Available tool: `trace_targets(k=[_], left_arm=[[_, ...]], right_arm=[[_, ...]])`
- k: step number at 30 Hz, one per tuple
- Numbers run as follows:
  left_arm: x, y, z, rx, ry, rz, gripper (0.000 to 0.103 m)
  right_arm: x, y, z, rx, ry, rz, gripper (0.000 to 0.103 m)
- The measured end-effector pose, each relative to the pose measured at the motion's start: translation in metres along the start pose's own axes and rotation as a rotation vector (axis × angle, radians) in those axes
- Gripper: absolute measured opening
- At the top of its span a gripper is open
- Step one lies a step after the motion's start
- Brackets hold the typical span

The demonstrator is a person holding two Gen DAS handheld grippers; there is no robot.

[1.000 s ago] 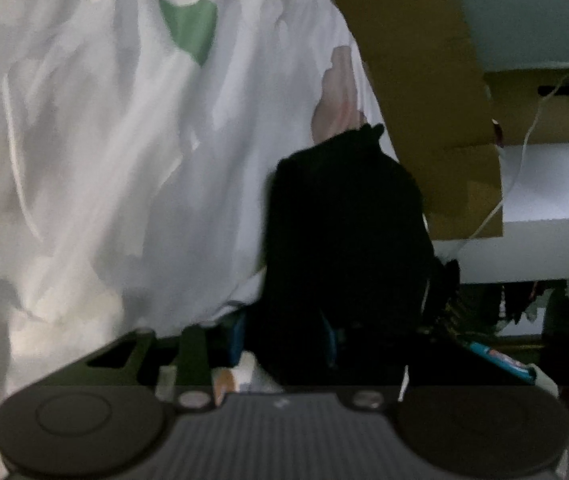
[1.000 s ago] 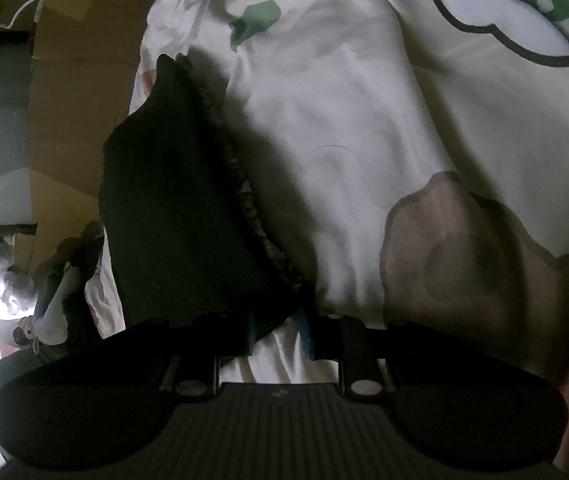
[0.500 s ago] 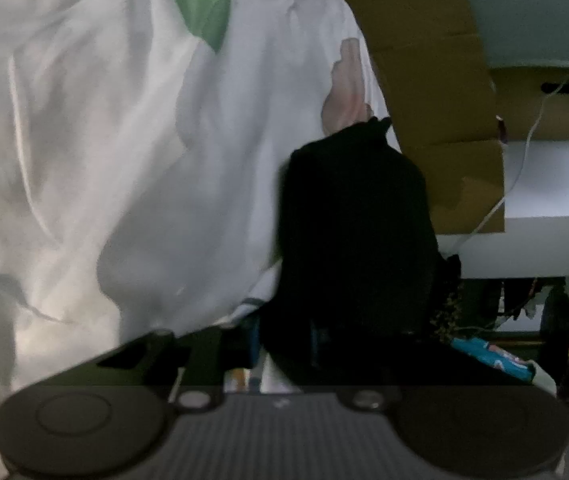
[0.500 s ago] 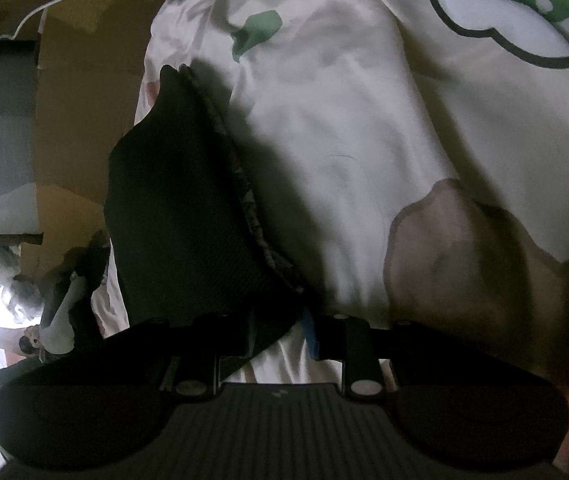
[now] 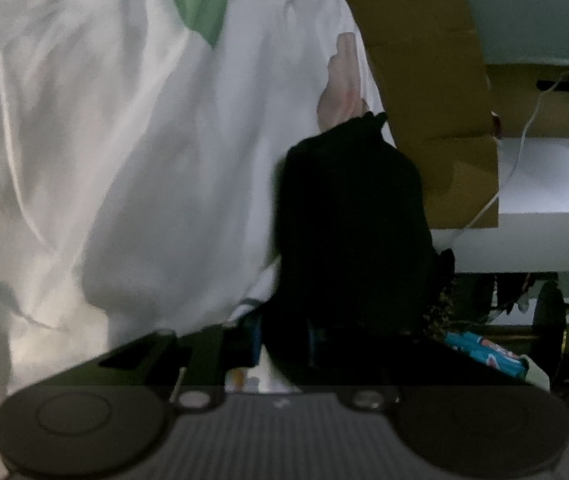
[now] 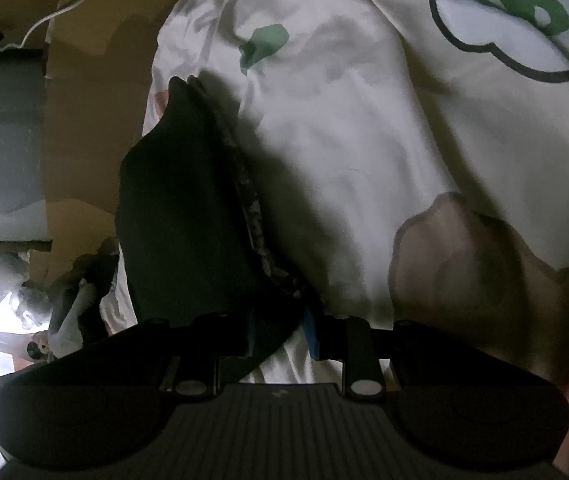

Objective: Fold clothes

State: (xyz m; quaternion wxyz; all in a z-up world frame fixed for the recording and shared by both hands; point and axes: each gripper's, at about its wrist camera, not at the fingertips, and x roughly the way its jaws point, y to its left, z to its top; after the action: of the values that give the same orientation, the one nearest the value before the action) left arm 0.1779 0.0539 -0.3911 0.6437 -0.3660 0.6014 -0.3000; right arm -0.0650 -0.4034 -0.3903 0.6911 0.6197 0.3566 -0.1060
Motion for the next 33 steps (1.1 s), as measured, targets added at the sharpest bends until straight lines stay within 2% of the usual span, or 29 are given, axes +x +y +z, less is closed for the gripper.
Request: trace_targets(k=[2, 3, 11, 14, 16, 18, 22, 28, 31, 33], left_arm=[[0.001, -0.001, 0.000, 0.000, 0.001, -0.005, 0.029], [0.001, -0.002, 0.000, 0.000, 0.001, -0.006, 0.031], [0.005, -0.004, 0.000, 0.007, 0.000, -0.006, 0.033], [0.005, -0.005, 0.000, 0.012, -0.001, -0.002, 0.032], [0.004, -0.005, 0.000, 0.016, -0.001, 0.003, 0.030], [0.003, -0.005, -0.001, 0.021, 0.004, 0.004, 0.030], [0.000, -0.006, -0.003, 0.050, 0.023, 0.006, 0.030], [0.005, -0.006, 0.001, 0.054, 0.013, 0.012, 0.024], [0.006, -0.011, 0.003, 0.077, 0.020, 0.031, 0.020], [0.004, -0.013, 0.002, 0.075, 0.026, 0.044, 0.013]], right_arm=[[0.002, -0.001, -0.001, 0.001, 0.004, -0.008, 0.028], [0.003, -0.002, -0.002, 0.002, 0.011, -0.014, 0.033], [0.013, -0.005, -0.003, -0.011, 0.023, 0.017, 0.033], [0.013, -0.002, -0.003, -0.041, 0.020, 0.001, 0.029], [0.011, 0.001, -0.002, -0.061, 0.024, -0.009, 0.017], [0.008, 0.004, -0.001, -0.078, 0.025, -0.009, 0.011], [0.001, 0.010, 0.000, -0.097, 0.023, 0.004, 0.009], [-0.004, 0.020, 0.003, -0.118, 0.011, 0.003, 0.008], [-0.006, 0.022, 0.004, -0.125, 0.009, -0.002, 0.008], [-0.007, 0.023, 0.005, -0.130, 0.009, -0.004, 0.007]])
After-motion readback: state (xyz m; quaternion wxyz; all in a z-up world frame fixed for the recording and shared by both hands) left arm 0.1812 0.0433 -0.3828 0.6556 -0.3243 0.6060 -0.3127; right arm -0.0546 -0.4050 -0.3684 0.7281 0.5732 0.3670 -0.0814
